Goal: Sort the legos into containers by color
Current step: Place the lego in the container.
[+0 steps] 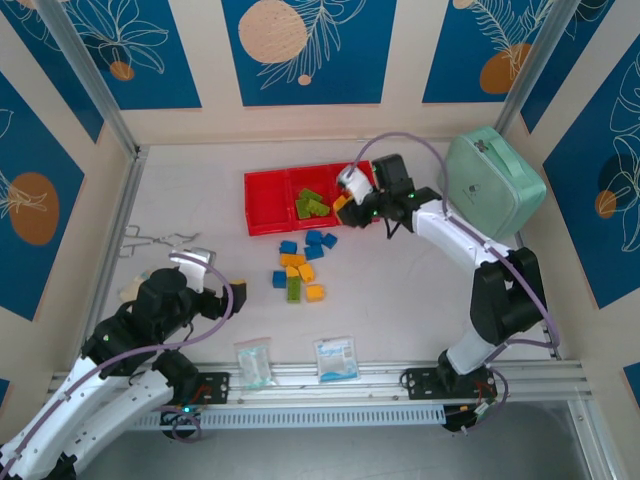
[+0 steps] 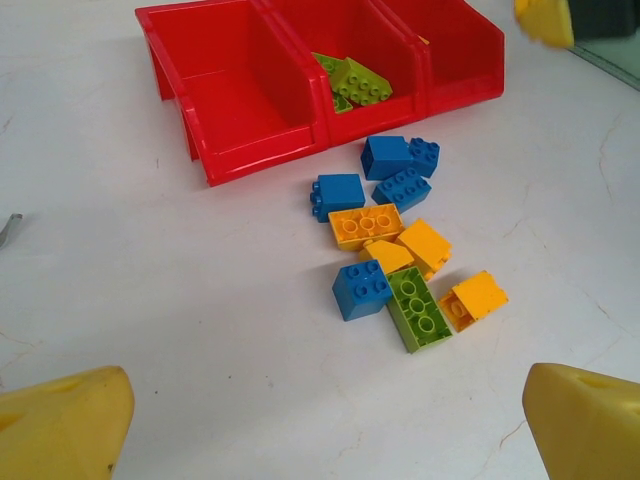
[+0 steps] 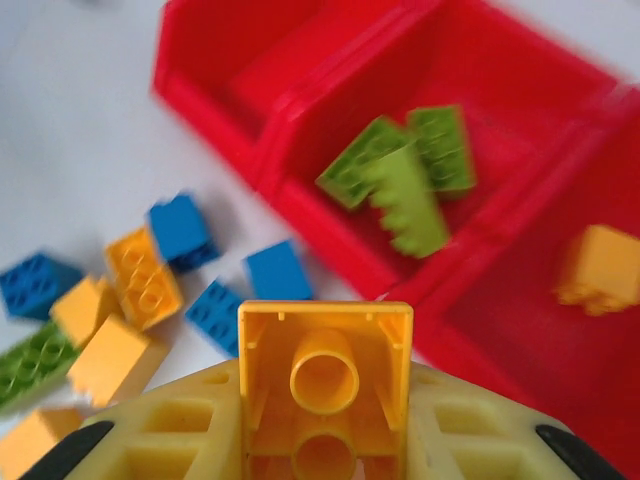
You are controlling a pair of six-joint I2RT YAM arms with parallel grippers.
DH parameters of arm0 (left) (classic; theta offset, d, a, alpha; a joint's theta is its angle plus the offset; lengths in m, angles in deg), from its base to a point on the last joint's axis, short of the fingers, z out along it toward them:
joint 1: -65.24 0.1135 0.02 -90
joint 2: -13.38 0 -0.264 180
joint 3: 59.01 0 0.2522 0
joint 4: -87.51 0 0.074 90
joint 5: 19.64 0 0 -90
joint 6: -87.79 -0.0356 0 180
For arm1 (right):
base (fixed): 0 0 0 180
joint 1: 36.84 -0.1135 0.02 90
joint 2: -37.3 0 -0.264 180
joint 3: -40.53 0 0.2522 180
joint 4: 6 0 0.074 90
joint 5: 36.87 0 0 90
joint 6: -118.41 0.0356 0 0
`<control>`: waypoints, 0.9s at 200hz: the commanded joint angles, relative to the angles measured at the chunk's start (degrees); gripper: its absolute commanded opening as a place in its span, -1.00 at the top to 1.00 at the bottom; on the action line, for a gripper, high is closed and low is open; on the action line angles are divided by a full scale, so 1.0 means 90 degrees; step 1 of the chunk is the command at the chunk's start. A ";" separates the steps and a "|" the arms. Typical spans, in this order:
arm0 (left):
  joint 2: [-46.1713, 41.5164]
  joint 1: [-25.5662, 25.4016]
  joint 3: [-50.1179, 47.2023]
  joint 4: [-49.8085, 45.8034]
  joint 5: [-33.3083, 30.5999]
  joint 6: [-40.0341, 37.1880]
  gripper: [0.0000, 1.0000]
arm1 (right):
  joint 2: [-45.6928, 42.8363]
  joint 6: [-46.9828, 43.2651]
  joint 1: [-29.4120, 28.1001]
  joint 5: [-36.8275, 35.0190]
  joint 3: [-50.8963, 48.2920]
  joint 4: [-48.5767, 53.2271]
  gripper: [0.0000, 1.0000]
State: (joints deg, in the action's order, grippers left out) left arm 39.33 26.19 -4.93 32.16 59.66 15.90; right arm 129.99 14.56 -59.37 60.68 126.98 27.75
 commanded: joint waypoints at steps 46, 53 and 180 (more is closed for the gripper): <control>-0.0042 -0.0071 0.0003 0.0006 0.0115 -0.0039 -0.99 | 0.1724 0.2098 0.0660 -0.0012 0.2090 0.0562 0.64; -0.0042 -0.0072 0.0008 0.0002 0.0115 -0.0039 -0.99 | 0.1909 0.2151 0.0675 -0.0019 0.2313 0.0697 0.65; 0.0007 -0.0068 0.0003 0.0021 0.0213 -0.0059 -0.99 | 0.3475 0.2754 0.0871 0.0460 0.3840 0.1950 0.30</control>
State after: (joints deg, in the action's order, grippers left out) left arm 39.38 26.19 -4.93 32.18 60.45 15.87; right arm 159.25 38.41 -51.61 62.76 158.36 41.54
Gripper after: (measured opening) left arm 0.995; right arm 0.326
